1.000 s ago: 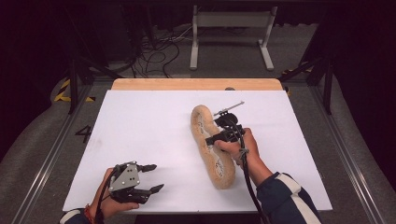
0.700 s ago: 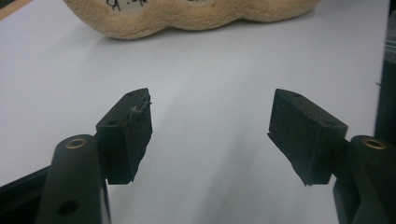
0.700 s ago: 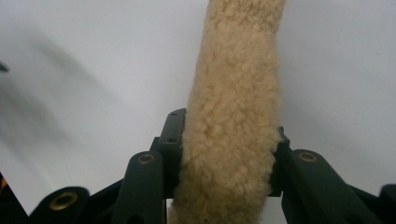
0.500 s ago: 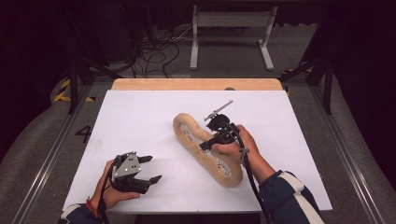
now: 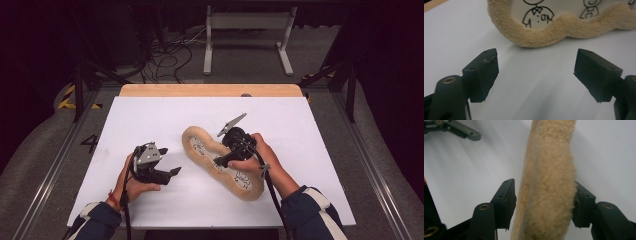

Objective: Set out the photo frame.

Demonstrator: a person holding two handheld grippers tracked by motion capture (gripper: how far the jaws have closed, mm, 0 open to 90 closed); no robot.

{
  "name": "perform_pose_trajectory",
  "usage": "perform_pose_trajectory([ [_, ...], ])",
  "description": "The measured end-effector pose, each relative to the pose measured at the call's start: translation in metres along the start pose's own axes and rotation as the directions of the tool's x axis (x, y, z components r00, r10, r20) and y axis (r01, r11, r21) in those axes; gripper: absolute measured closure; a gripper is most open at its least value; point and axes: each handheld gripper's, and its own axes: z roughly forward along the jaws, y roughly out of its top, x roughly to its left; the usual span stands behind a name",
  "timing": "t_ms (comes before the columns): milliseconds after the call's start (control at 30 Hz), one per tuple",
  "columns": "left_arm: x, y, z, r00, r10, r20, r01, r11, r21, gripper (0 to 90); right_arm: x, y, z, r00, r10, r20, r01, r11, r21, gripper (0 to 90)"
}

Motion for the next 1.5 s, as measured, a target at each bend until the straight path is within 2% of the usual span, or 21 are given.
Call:
perform_pose_trajectory([
  [133,0.011,0.010,0.012,0.9999,-0.014,-0.001,0.014,0.9999,-0.001,18.4,0.002,-0.007,-0.005,0.9999,-0.013,0.005,0.013,0.999,-0.038,41.5],
  [233,0.018,0.017,0.022,0.9995,-0.031,0.005,0.031,0.9995,-0.011,18.0,0.005,-0.016,-0.010,0.9990,-0.015,0.042,0.018,0.997,-0.072,35.3],
  [333,0.021,0.020,0.029,0.9990,-0.043,0.011,0.043,0.9990,-0.011,18.0,0.008,-0.023,-0.015,0.9982,-0.010,0.060,0.017,0.993,-0.115,31.7],
  [367,0.021,0.021,0.032,0.9989,-0.046,0.012,0.046,0.9989,-0.012,18.0,0.011,-0.030,-0.021,0.9970,-0.002,0.078,0.016,0.984,-0.176,30.8],
  [433,0.022,0.023,0.037,0.9989,-0.046,0.010,0.046,0.9988,-0.014,18.0,0.016,-0.043,-0.029,0.9939,0.008,0.110,0.022,0.965,-0.261,30.0],
  [500,0.023,0.024,0.041,0.9984,-0.055,0.013,0.055,0.9983,-0.021,19.1,0.019,-0.057,-0.035,0.9920,0.031,0.122,0.009,0.951,-0.308,29.3],
  [600,0.023,0.024,0.050,0.9986,-0.051,0.013,0.051,0.9986,-0.012,20.1,0.023,-0.079,-0.040,0.9862,0.058,0.155,-0.001,0.938,-0.347,29.3],
  [633,0.023,0.024,0.051,0.9988,-0.048,0.010,0.048,0.9988,-0.011,20.3,0.024,-0.085,-0.041,0.9825,0.066,0.174,0.000,0.936,-0.353,29.4],
  [700,0.023,0.025,0.053,0.9987,-0.050,0.013,0.050,0.9987,-0.009,21.0,0.025,-0.097,-0.043,0.9813,0.079,0.176,-0.008,0.929,-0.371,29.8],
  [733,0.023,0.026,0.053,0.9975,-0.069,0.014,0.069,0.9976,-0.012,21.3,0.026,-0.102,-0.043,0.9786,0.089,0.185,-0.013,0.927,-0.375,30.0],
  [800,0.026,0.028,0.053,0.9969,-0.076,0.019,0.077,0.9966,-0.028,22.0,0.028,-0.111,-0.042,0.9749,0.090,0.203,-0.008,0.929,-0.371,30.4],
  [900,0.025,0.030,0.054,0.9966,-0.079,0.024,0.079,0.9963,-0.032,23.8,0.033,-0.123,-0.043,0.9700,0.100,0.222,-0.004,0.918,-0.398,30.3],
  [967,0.025,0.030,0.056,0.9968,-0.077,0.023,0.077,0.9967,-0.025,27.7,0.035,-0.132,-0.043,0.9682,0.118,0.220,-0.016,0.909,-0.417,30.7],
  [1067,0.026,0.030,0.059,0.9964,-0.084,0.012,0.085,0.9962,-0.023,29.3,0.036,-0.141,-0.043,0.9640,0.139,0.227,-0.033,0.908,-0.418,33.5],
  [1100,0.028,0.030,0.061,0.9949,-0.098,0.023,0.099,0.9947,-0.028,33.1,0.037,-0.147,-0.040,0.9635,0.165,0.211,-0.062,0.903,-0.425,37.3],
  [1200,0.027,0.030,0.064,0.9955,-0.091,0.024,0.092,0.9955,-0.025,38.3,0.040,-0.152,-0.035,0.9606,0.175,0.216,-0.074,0.909,-0.410,39.5],
  [1300,0.027,0.031,0.065,0.9973,-0.071,0.019,0.072,0.9971,-0.026,40.8,0.042,-0.156,-0.032,0.9568,0.192,0.218,-0.084,0.901,-0.426,42.5],
  [1333,0.028,0.030,0.065,0.9968,-0.078,0.015,0.079,0.9965,-0.029,44.4,0.044,-0.157,-0.031,0.9546,0.193,0.227,-0.079,0.898,-0.432,46.8],
  [1400,0.029,0.029,0.064,0.9967,-0.081,0.006,0.081,0.9963,-0.027,47.6,0.045,-0.157,-0.029,0.9568,0.185,0.224,-0.071,0.896,-0.437,50.4],
  [1467,0.032,0.027,0.062,0.9955,-0.094,-0.008,0.094,0.9949,-0.036,59.5,0.048,-0.158,-0.025,0.9569,0.173,0.233,-0.055,0.897,-0.438,57.1],
  [1500,0.033,0.026,0.062,0.9946,-0.103,-0.003,0.103,0.9939,-0.039,61.9,0.048,-0.158,-0.024,0.9594,0.173,0.223,-0.059,0.896,-0.441,58.6],
])
